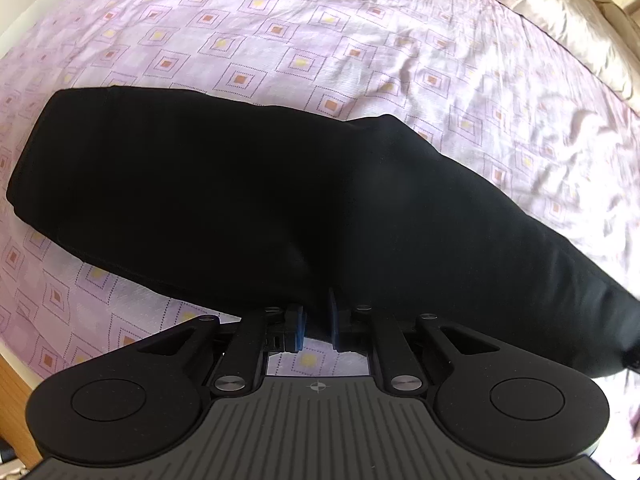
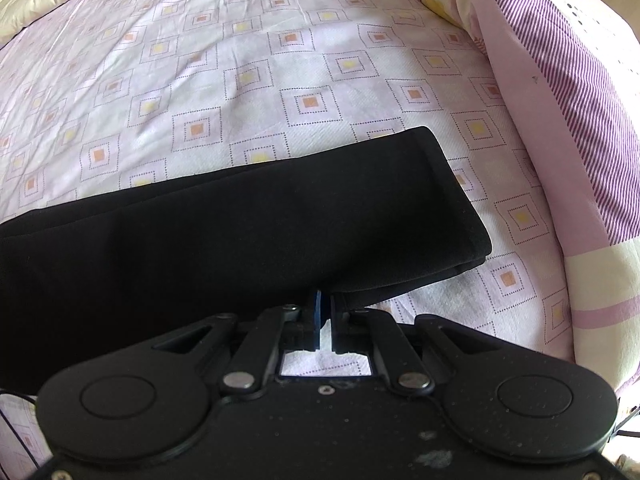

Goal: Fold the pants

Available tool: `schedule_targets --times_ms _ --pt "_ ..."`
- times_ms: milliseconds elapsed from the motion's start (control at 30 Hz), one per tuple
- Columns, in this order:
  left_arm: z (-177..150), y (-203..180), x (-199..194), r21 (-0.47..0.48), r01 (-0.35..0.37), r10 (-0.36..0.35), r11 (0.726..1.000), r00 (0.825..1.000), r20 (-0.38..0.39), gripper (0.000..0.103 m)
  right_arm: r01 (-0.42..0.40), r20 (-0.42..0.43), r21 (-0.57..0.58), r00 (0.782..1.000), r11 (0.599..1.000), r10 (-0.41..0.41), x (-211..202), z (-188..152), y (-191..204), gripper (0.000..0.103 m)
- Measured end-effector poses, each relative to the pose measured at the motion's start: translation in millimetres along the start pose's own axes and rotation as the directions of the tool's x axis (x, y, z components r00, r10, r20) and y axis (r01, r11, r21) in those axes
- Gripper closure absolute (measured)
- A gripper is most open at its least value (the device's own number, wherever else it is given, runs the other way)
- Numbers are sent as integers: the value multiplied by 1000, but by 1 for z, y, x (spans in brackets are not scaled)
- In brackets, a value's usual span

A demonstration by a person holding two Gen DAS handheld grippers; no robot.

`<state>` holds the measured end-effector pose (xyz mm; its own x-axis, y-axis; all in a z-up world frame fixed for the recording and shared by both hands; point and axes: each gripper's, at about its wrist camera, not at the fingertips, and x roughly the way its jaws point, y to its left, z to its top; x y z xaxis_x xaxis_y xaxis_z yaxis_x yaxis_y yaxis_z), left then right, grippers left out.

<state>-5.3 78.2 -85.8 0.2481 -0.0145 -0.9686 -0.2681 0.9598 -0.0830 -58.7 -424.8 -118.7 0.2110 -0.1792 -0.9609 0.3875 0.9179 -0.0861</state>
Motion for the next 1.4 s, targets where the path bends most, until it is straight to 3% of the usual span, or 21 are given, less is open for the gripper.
schedule_targets --times_ms 100,167,233,300,400,667,933,1100,1233,1400 --pt "2 2 0 -31 36 -36 999 999 0 90 -13 -4 0 1000 1000 13 0 1 -2 98" --pt "0 6 0 -48 105 -105 993 994 -2 81 -21 -5 3 1000 1000 21 0 1 -4 98" --pt "-4 5 0 -29 137 -138 990 990 -13 43 -30 -4 -1 1000 1000 30 1 2 -7 98" --pt "-9 -2 -5 35 89 -89 995 996 3 33 -35 -1 -10 999 999 35 1 3 -8 98" --pt "-15 -11 -13 107 24 -28 994 999 40 33 -43 3 -17 999 999 43 0 3 -10 98" --pt "-14 1 -42 75 3 -9 997 996 89 33 -68 29 -3 997 998 68 -14 2 -19 92" --pt "19 22 -43 94 15 -22 995 997 74 33 -85 116 56 990 995 78 -54 -2 -15 83" --pt "35 32 -26 153 23 -29 988 999 38 33 -136 150 56 981 989 127 -85 -8 27 82" --pt "39 49 -13 173 42 -43 984 999 3 33 -190 164 7 969 982 186 -105 -17 88 80" --pt "40 74 10 218 45 -33 975 998 -60 33 -266 123 -49 955 963 270 -118 -30 171 78"
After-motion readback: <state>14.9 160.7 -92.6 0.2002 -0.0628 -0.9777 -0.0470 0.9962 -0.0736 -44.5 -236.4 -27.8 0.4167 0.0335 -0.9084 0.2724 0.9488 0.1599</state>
